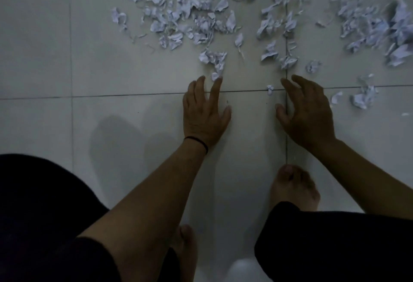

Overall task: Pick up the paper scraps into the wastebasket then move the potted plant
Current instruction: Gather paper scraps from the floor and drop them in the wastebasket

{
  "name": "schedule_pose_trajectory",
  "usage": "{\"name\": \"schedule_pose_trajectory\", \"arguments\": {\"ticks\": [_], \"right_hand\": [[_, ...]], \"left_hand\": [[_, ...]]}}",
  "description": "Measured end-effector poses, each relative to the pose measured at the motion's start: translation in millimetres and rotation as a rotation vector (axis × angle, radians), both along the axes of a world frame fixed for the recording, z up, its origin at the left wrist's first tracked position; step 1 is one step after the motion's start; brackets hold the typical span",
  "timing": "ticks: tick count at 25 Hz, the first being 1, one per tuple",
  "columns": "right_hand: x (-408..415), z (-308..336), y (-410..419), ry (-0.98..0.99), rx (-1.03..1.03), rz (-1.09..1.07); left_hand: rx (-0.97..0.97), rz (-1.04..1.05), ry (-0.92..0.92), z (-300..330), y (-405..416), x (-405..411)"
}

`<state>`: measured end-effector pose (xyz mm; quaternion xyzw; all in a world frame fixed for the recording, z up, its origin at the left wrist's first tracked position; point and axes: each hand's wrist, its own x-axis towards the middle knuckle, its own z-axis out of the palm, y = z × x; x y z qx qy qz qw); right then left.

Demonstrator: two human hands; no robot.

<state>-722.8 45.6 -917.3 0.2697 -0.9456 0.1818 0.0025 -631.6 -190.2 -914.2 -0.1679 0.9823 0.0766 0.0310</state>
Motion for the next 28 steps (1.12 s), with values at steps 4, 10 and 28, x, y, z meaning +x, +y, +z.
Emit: {"name": "schedule_pose_trajectory", "arguments": {"ticks": [4, 10, 28], "right_hand": [[6.1, 0.3, 3.0, 0.008, -0.012, 0.027], [14.6, -0.1, 26.7, 0.024, 0.114, -0.133], [-69.1, -2.1, 4.9, -0.045, -0.069, -0.304]], "left_hand": [[-0.004, -0.017, -0.072, -13.4, -24.7, -36.0], [-0.022, -0.181, -0.020, -19.6, -37.8, -116.2], [-0.014, -0.259, 0.081, -15.1, 32.1, -132.0]]}}
